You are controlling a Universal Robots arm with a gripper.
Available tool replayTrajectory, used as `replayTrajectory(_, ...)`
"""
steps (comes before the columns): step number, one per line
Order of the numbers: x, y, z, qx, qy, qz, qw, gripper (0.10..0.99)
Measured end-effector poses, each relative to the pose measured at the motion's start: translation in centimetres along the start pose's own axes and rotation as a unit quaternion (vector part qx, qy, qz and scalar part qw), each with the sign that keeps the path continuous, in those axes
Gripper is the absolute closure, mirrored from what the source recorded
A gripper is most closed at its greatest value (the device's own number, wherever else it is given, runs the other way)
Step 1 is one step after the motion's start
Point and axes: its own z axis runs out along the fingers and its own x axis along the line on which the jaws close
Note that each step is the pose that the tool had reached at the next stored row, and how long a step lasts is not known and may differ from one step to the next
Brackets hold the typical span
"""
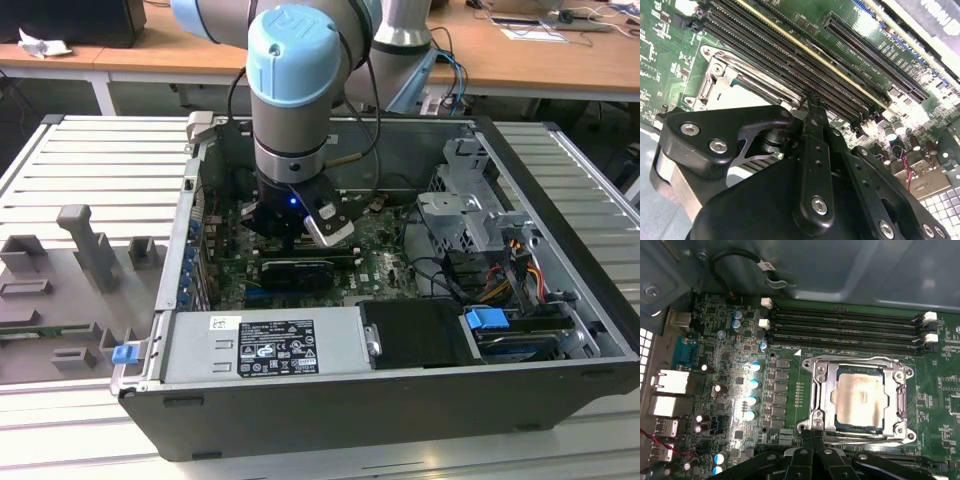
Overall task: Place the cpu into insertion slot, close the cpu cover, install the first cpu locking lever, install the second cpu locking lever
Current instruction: 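Install the second cpu locking lever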
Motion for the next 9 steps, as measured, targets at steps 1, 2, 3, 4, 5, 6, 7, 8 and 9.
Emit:
replayTrajectory(1, 0.01, -0.03, 0.07, -0.0027, -0.0002, -0.001, 1.0000, 0.980)
replayTrajectory(2, 0.13, -0.06, 0.19, -0.0096, -0.0009, -0.002, 1.0000, 0.980)
replayTrajectory(3, 0.35, -0.10, 0.37, -0.0151, -0.0021, -0.004, 0.9999, 0.980)
replayTrajectory(4, 0.51, -0.11, 0.44, -0.0171, -0.0028, -0.004, 0.9998, 0.980)
replayTrajectory(5, 0.68, -0.10, 0.49, -0.0190, -0.0035, -0.005, 0.9998, 0.980)
replayTrajectory(6, 0.77, -0.11, 0.54, -0.0202, -0.0039, -0.005, 0.9998, 0.980)
replayTrajectory(7, 0.96, -0.12, 0.64, -0.0231, -0.0059, -0.006, 0.9997, 0.980)
replayTrajectory(8, 1.00, -0.12, 0.63, -0.0232, -0.0061, -0.007, 0.9997, 0.980)
replayTrajectory(9, 1.02, -0.11, 0.61, -0.0232, -0.0061, -0.007, 0.9997, 0.980)
